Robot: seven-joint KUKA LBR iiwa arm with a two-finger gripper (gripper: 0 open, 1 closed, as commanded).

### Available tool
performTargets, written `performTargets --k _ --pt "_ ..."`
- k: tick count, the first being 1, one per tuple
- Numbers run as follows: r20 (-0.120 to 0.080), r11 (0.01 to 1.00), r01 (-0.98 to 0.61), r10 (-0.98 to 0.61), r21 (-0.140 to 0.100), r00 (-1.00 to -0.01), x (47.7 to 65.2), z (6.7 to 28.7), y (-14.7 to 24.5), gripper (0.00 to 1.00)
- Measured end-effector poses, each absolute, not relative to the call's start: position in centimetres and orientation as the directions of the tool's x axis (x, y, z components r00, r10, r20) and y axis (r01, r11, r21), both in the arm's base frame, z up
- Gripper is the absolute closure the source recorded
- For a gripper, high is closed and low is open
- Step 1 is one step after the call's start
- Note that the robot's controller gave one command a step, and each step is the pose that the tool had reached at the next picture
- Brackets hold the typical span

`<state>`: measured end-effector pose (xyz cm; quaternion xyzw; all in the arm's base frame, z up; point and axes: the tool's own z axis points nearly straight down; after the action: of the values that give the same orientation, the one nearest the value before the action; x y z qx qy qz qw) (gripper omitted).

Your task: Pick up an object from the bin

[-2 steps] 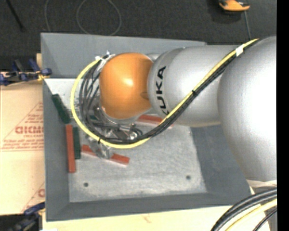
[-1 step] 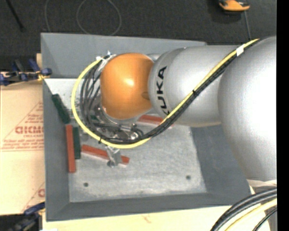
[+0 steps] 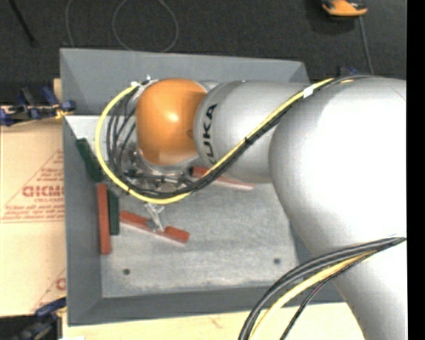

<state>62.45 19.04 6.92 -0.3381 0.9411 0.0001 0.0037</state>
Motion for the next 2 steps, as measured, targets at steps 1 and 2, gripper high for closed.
performTargets --k 1,2 --pt "0.002 0.759 -0.651 -0.651 0.002 -0.759 54.94 7.03 16.25 0.00" --pt "-0.004 0.760 -0.650 -0.650 0.001 -0.760 55.25 7.04 16.36 1.00"
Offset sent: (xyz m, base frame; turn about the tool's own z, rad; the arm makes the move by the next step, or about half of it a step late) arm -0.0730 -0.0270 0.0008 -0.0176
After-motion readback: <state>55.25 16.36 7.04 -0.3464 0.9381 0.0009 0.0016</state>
